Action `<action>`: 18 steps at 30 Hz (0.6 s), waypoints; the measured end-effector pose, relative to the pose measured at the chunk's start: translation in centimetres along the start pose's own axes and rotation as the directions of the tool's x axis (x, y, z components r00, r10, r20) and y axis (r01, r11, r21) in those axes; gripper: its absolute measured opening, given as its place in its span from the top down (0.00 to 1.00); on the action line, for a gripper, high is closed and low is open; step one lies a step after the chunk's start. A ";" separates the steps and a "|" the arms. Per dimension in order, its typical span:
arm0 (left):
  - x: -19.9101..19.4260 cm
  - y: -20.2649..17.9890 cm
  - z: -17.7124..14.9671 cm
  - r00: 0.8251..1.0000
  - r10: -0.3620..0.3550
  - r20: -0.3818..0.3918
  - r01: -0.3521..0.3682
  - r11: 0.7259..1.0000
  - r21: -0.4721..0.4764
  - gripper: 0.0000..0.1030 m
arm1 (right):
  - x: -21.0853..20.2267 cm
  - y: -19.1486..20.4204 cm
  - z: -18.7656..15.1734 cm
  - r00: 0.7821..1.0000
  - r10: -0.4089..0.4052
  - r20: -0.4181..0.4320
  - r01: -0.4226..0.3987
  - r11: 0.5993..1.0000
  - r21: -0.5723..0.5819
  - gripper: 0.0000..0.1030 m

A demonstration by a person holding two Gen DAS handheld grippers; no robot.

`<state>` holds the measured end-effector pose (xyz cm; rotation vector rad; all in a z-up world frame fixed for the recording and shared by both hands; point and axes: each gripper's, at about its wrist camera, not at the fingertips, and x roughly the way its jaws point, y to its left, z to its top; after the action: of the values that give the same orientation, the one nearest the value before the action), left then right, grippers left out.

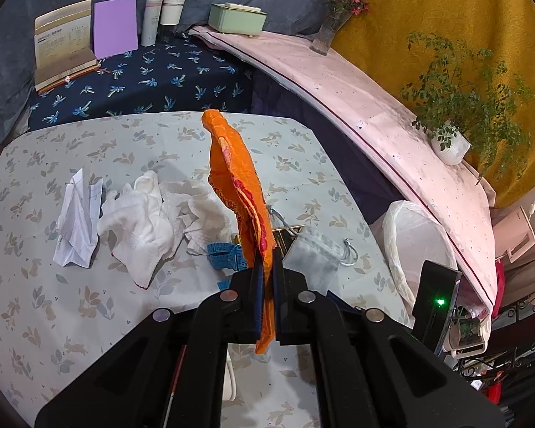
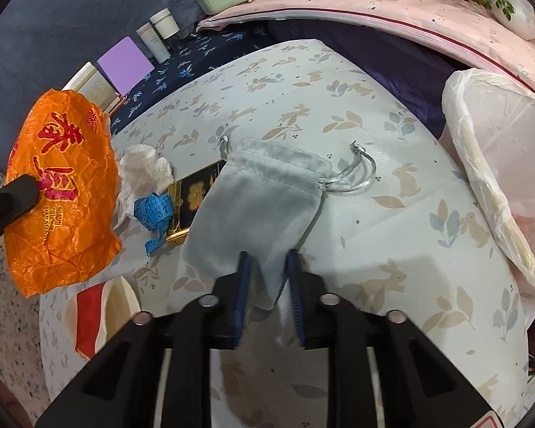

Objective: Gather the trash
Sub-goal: 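Close the right gripper on the grey drawstring pouch while the left gripper holds the orange bag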

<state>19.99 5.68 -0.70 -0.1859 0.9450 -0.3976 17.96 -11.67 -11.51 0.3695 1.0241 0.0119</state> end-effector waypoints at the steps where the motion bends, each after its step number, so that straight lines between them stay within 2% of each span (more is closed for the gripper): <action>1: 0.1 0.0 0.0 1.000 0.002 -0.002 -0.002 1.000 0.001 0.97 | 0.0 0.0 0.0 1.000 0.003 -0.004 -0.003 1.000 -0.001 0.96; 5: 0.0 -0.1 -0.1 1.000 0.004 -0.001 -0.004 1.000 0.003 0.97 | -0.8 0.2 -0.2 1.000 0.004 0.019 -0.004 1.000 -0.006 0.97; 11: -0.7 -1.4 -0.2 1.000 -0.008 0.011 0.007 1.000 0.021 0.97 | -4.6 0.2 1.0 0.993 0.022 0.114 -0.021 1.000 -0.005 0.97; 18: -1.7 -5.3 -0.1 0.998 -0.063 0.023 0.061 0.995 0.081 0.97 | -11.0 -1.2 3.1 0.967 0.021 0.255 -0.024 1.000 0.008 0.97</action>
<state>17.76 1.56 2.21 -0.1471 0.8985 -0.4885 14.55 -15.68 -1.25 0.3817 0.7652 -0.0207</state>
